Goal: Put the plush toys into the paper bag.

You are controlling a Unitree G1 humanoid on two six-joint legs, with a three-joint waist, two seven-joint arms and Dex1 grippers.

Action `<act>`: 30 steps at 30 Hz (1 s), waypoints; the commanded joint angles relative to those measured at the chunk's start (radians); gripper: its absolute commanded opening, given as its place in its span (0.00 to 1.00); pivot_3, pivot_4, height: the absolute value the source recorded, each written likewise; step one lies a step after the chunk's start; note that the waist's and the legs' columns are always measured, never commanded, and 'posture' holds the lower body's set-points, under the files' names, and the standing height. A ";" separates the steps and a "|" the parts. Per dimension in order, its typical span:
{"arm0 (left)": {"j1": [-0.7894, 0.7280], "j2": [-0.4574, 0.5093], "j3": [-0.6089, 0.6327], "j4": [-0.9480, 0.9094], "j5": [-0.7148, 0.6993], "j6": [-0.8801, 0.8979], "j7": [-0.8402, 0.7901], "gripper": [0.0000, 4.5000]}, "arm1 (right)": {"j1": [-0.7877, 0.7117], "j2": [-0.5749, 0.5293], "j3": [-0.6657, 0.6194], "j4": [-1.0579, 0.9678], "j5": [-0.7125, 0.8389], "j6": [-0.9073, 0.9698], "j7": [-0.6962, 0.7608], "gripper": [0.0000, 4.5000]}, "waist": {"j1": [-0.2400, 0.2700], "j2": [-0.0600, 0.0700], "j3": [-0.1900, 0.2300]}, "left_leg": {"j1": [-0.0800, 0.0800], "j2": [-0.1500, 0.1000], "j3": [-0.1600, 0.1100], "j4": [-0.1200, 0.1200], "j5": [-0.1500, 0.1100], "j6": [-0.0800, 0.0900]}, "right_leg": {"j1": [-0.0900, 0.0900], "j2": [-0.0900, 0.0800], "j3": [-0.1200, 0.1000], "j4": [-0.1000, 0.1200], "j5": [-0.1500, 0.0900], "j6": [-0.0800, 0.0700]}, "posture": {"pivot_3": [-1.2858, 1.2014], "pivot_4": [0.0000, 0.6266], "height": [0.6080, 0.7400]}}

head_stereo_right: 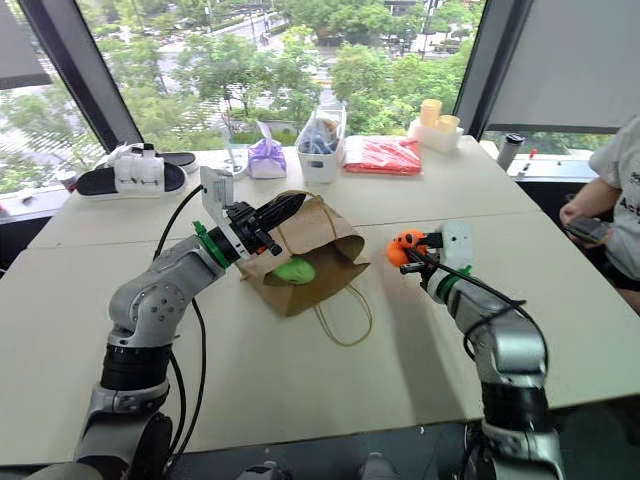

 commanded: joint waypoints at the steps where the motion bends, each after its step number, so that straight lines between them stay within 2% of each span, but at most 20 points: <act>1: -0.031 0.018 0.019 -0.010 -0.023 0.008 -0.019 0.00 | 0.068 0.032 0.005 -0.261 0.162 0.147 0.012 0.01 | 0.001 0.000 0.000 | 0.002 0.001 0.000 0.000 0.000 0.000 | 0.002 0.001 0.000 0.000 0.000 0.000 | 0.52 0.24 1.00; 4: -0.040 0.019 0.020 -0.001 -0.025 0.011 -0.026 0.00 | 0.097 0.086 0.038 -0.351 0.249 0.212 -0.002 0.01 | 0.001 0.000 0.000 | 0.004 0.001 0.000 0.000 0.000 0.000 | 0.004 0.002 0.000 0.000 0.000 0.000 | 0.52 0.24 1.00; 8: -0.056 0.015 0.026 0.005 -0.033 0.013 -0.031 0.00 | 0.081 0.148 0.178 -0.300 0.189 0.168 -0.054 0.01 | 0.006 0.000 0.000 | 0.005 0.001 0.000 0.002 0.000 0.000 | 0.006 0.001 0.000 -0.001 0.000 0.000 | 0.52 0.24 1.00; 13: -0.045 0.023 0.029 -0.019 -0.055 0.025 -0.040 0.00 | -0.043 0.220 0.303 -0.015 0.034 -0.053 -0.080 0.01 | 0.003 0.000 0.000 | 0.006 0.000 0.000 0.001 0.000 0.000 | 0.006 0.001 0.000 -0.001 0.000 0.000 | 0.52 0.24 1.00; 21: -0.011 0.023 0.047 -0.090 -0.104 0.052 0.000 0.00 | -0.261 0.336 0.317 0.483 -0.163 -0.431 -0.144 0.01 | 0.001 0.000 0.000 | 0.006 0.000 0.000 -0.001 0.000 -0.001 | 0.006 0.001 0.000 -0.001 0.000 0.000 | 0.52 0.24 1.00; 24: -0.003 0.020 0.043 -0.103 -0.108 0.051 0.014 0.00 | -0.309 0.368 0.322 0.618 -0.194 -0.512 -0.133 0.27 | 0.001 0.000 0.000 | 0.006 0.000 0.000 -0.002 0.000 -0.001 | 0.005 0.001 0.000 0.000 0.000 0.000 | 0.52 0.24 1.00; 30: -0.002 0.005 0.043 -0.103 -0.098 0.033 0.033 0.00 | -0.337 0.383 0.344 0.700 -0.235 -0.573 -0.086 0.98 | 0.001 0.000 0.000 | 0.006 0.000 0.000 -0.001 0.000 -0.001 | 0.005 0.001 0.000 -0.001 0.000 0.000 | 0.52 0.24 1.00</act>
